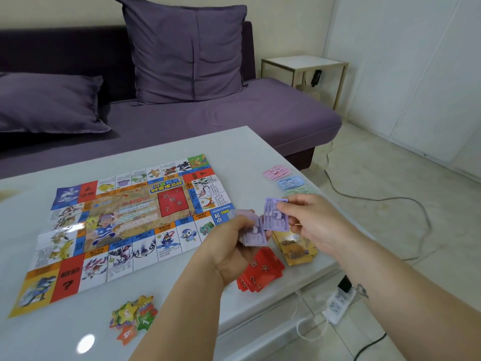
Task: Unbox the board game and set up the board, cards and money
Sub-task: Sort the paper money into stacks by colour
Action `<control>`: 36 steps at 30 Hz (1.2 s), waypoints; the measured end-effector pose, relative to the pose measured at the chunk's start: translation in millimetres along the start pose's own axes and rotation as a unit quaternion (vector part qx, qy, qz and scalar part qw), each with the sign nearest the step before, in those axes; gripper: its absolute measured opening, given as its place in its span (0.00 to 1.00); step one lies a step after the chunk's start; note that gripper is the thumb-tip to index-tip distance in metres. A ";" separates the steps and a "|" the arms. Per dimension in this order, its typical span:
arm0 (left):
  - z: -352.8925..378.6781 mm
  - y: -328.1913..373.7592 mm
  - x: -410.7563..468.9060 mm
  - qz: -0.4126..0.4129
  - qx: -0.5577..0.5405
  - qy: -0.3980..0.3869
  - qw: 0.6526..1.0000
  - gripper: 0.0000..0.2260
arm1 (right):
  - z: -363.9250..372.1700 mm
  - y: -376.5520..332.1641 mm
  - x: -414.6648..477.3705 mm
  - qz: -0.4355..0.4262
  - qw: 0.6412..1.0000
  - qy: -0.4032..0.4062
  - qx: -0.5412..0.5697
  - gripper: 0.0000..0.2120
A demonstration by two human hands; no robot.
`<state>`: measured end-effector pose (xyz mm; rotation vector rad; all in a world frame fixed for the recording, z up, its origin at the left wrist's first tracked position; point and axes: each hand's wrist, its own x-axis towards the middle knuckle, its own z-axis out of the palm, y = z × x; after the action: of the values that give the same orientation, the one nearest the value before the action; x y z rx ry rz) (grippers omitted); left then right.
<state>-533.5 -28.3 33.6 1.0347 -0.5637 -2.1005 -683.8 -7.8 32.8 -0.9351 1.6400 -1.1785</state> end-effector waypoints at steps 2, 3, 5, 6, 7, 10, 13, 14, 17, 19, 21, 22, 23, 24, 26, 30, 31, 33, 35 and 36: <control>-1.1 0.9 2.3 0.011 0.022 -0.002 1.000 0.09 | -5.6 -2.7 0.8 0.015 0.999 -0.004 0.037 0.05; -1.3 -0.2 3.5 0.022 0.048 -0.002 0.999 0.09 | -6.7 -4.2 -0.6 0.023 0.998 -0.018 0.053 0.05; -1.0 -3.9 6.4 0.044 0.097 0.004 0.994 0.08 | -5.1 -4.8 -3.8 0.026 0.996 -0.058 0.059 0.06; -0.5 -5.8 7.9 0.053 0.114 0.004 0.992 0.07 | -3.1 -3.6 -4.5 0.019 0.996 -0.073 0.044 0.06; 0.9 -7.6 8.6 0.061 0.123 0.003 0.991 0.06 | -1.3 -2.1 -4.7 0.009 0.997 -0.080 0.021 0.06; 1.9 -10.2 10.5 0.073 0.127 0.025 0.989 0.04 | 1.5 2.0 -2.8 -0.007 0.996 -0.080 -0.037 0.05; 1.3 -11.7 11.2 0.071 0.141 0.036 0.987 0.03 | 1.6 3.8 -0.1 0.011 0.995 -0.088 -0.039 0.05; 1.3 -12.6 11.4 0.064 0.139 0.036 0.988 0.02 | 1.8 3.4 0.2 0.018 0.995 -0.093 -0.039 0.05; 2.2 -12.2 9.3 0.008 0.072 0.014 0.997 0.03 | 1.5 2.3 1.6 0.027 0.996 -0.080 -0.027 0.05; 2.9 -8.8 7.9 -0.029 -0.003 0.005 1.000 0.04 | -4.3 1.1 5.4 0.021 0.999 -0.046 -0.004 0.05; 2.6 -4.9 7.5 -0.040 -0.068 -0.007 0.997 0.03 | -16.2 -0.3 12.1 0.012 0.999 0.010 0.037 0.03; 1.6 -3.2 7.8 -0.039 -0.087 -0.013 0.995 0.03 | -24.3 -1.4 15.5 0.006 0.997 0.044 0.058 0.03; 0.7 -2.0 7.5 -0.038 -0.094 -0.015 0.995 0.03 | -33.4 -1.9 18.4 -0.002 0.995 0.076 0.072 0.05; -0.2 -1.4 7.9 -0.037 -0.096 -0.011 0.995 0.04 | -42.5 -1.7 20.9 -0.012 0.992 0.103 0.072 0.06; -0.3 -1.5 8.3 -0.035 -0.095 -0.006 0.995 0.05 | -59.0 1.9 24.8 -0.037 0.989 0.140 0.020 0.08; 4.1 -3.9 8.7 -0.038 -0.091 -0.005 0.995 0.05 | -76.2 15.6 34.4 -0.051 0.977 0.181 -0.100 0.07; 5.2 -4.6 8.5 -0.042 -0.095 -0.009 0.995 0.04 | -77.5 19.8 37.8 -0.052 0.974 0.187 -0.115 0.08; 6.8 -5.1 7.3 -0.054 -0.111 -0.024 0.992 0.04 | -77.6 26.0 44.8 -0.053 0.968 0.200 -0.144 0.10; 8.2 -5.2 7.1 -0.063 -0.121 -0.040 0.990 0.05 | -76.2 30.0 52.1 -0.043 0.965 0.211 -0.147 0.12; 8.9 -5.3 7.4 -0.064 -0.122 -0.045 0.989 0.06 | -75.3 31.9 55.6 -0.034 0.966 0.214 -0.144 0.12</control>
<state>-546.0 -29.9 31.6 0.8590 -0.2789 -2.2720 -775.3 -28.2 1.5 -0.9653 2.1863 -1.2737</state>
